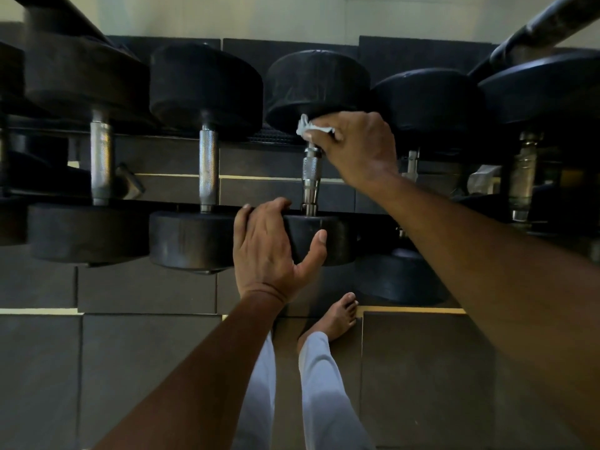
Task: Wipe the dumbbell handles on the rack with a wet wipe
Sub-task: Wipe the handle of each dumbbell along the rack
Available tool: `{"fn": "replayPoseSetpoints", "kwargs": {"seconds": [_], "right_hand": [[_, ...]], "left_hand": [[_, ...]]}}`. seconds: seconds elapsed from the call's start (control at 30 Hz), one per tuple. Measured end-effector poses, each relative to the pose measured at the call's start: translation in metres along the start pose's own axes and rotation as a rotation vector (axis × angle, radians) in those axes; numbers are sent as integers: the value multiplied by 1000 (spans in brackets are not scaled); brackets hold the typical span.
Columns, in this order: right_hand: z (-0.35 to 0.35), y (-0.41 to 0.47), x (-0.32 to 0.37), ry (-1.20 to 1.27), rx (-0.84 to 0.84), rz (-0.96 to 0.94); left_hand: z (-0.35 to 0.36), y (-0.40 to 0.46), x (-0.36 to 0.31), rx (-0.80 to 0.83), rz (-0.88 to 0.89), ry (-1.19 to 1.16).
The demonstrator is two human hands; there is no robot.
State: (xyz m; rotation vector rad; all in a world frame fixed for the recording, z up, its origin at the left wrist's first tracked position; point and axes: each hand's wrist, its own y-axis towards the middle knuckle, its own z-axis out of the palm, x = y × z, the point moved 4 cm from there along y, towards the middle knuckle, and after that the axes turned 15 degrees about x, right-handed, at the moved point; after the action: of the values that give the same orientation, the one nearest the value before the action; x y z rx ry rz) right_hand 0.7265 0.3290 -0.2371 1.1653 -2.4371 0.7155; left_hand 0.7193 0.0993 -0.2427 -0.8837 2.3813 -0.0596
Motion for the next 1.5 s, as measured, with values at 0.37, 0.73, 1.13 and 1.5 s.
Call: {"fn": "replayPoseSetpoints", "kwargs": {"seconds": [0.37, 0.73, 1.13, 1.5], "right_hand": [[15, 14, 35, -259, 155, 105], [22, -22, 10, 253, -116, 216], [54, -14, -15, 1456, 57, 711], [47, -6, -18, 1331, 278, 611]], "left_hand": [[-3, 0, -2, 9, -3, -17], [-3, 0, -1, 26, -9, -26], [0, 0, 0, 23, -10, 0], [0, 0, -1, 3, 4, 23]]}}
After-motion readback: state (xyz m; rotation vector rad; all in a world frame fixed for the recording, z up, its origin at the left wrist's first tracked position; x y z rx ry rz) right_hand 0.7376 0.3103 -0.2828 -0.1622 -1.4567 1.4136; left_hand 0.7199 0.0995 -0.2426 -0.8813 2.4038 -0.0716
